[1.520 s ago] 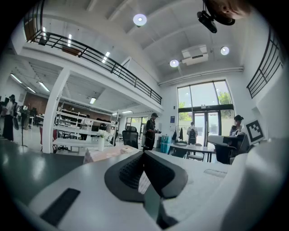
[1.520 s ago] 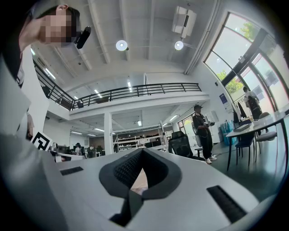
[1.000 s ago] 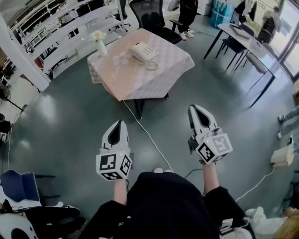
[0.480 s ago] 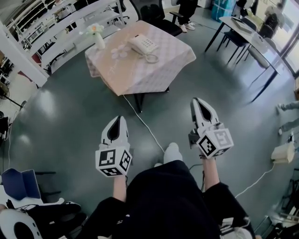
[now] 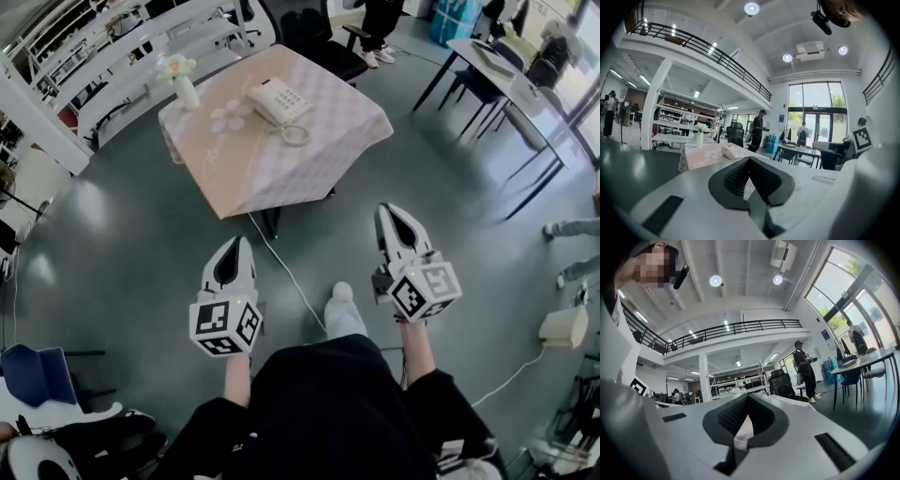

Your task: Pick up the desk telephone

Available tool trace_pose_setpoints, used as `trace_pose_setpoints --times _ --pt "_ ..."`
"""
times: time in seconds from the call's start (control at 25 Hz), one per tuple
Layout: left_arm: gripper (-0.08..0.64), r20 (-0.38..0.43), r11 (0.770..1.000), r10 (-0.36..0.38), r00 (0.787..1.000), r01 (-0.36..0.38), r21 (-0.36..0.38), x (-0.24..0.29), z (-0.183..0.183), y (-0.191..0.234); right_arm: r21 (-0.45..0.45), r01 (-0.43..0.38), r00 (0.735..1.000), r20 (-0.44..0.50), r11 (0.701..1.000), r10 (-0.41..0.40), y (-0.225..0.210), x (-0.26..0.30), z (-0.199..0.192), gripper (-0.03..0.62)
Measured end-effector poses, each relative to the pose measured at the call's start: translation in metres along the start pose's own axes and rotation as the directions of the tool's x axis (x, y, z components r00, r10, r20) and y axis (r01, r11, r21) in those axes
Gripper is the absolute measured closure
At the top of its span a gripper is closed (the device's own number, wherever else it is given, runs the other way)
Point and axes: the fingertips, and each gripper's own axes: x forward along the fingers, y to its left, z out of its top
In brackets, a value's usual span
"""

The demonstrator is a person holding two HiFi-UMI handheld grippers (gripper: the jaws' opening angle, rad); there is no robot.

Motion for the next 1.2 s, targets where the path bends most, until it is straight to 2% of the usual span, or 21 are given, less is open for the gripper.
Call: trace_pose_setpoints --times 0.28,0.56,0.8,1.2 --pt "0.560 -0.004 1.000 0.015 1.000 -0.015 -0.012 0.082 0.013 -0.030 0.006 -0.063 0.997 -0.044 0.998 0.064 -0.060 0.055 0.007 0.600" --pt "0.560 -0.020 0.997 0.076 0.997 -0.077 -0.027 0.144 0.019 -0.040 0.032 -0.135 0.985 -0.102 0.990 0.138 -0.106 0.106 0.002 0.600" --pt "0.561 -0.027 0.992 0.118 0.993 -0.119 -0.035 0.178 0.021 -0.044 0.031 -0.177 0.977 -0.116 0.984 0.180 -0.134 0.142 0.008 0.600" --pt "0.560 -0.069 0.982 0.170 0.983 -0.174 -0.068 0.208 0.010 -0.028 0.066 -0.213 0.963 -0.155 0.975 0.221 -0.145 0.192 -0.009 0.600"
